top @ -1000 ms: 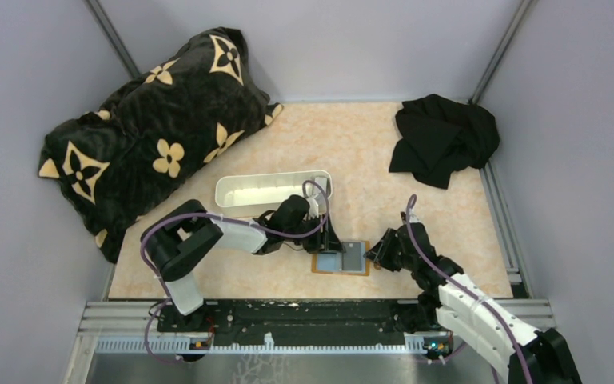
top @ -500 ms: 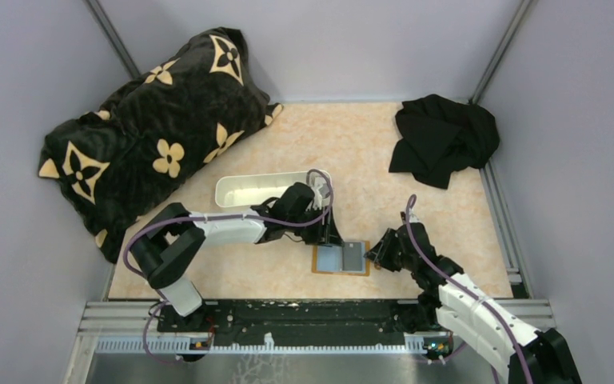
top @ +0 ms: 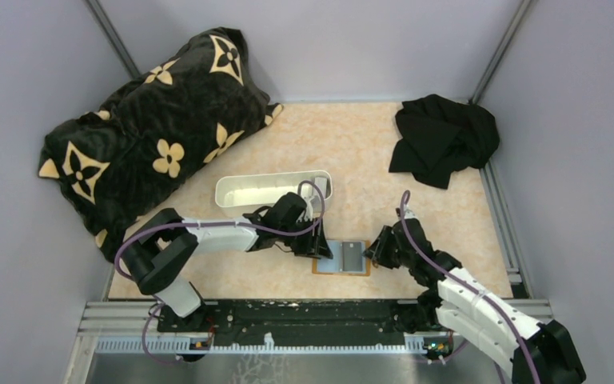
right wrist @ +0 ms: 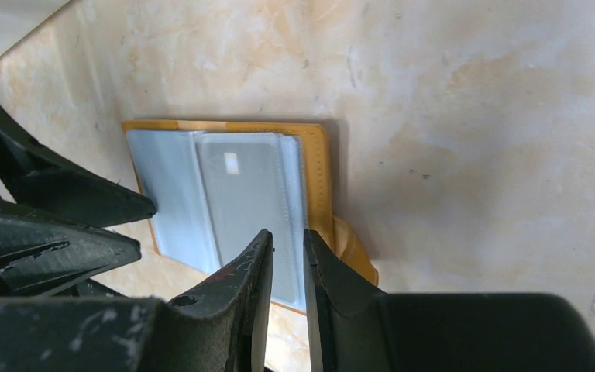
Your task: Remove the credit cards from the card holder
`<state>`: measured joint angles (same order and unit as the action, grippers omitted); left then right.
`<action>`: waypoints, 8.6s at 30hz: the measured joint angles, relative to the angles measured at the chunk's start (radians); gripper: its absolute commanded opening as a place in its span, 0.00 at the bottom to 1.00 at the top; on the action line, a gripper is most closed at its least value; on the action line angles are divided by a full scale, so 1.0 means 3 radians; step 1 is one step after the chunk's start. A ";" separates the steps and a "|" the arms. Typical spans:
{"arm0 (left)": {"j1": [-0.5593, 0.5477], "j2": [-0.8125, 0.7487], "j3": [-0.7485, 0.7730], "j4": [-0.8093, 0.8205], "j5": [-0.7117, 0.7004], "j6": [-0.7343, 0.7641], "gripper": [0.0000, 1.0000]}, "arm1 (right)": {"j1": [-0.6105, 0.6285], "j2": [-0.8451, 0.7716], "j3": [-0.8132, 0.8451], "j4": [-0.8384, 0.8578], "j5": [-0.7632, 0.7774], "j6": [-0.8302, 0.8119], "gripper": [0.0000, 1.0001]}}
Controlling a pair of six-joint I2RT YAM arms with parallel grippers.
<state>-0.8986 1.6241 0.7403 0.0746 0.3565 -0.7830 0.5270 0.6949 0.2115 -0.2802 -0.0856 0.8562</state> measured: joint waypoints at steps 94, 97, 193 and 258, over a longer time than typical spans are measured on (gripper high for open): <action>0.0015 -0.0360 -0.0179 -0.0345 -0.0649 0.0324 0.54 | 0.0287 0.0966 -0.0131 0.1668 -0.0938 0.0024 0.38; 0.0015 -0.0320 -0.0189 -0.0219 -0.0615 0.0317 0.54 | 0.0287 0.0860 -0.0131 0.1572 -0.0898 0.0011 0.38; 0.0050 -0.0343 -0.0295 -0.0069 -0.0741 0.0333 0.54 | 0.0233 0.1453 0.0730 0.1096 -0.1011 -0.0572 0.00; 0.0060 -0.1180 -0.0546 -0.0394 -0.0668 0.0500 0.51 | 0.0557 0.2036 0.0852 0.1326 -0.0926 -0.0661 0.27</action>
<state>-0.8806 1.2701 0.5766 -0.0437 0.1562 -0.6331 0.6941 1.3056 0.4671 0.1177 -0.3634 0.6579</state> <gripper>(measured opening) 0.508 0.272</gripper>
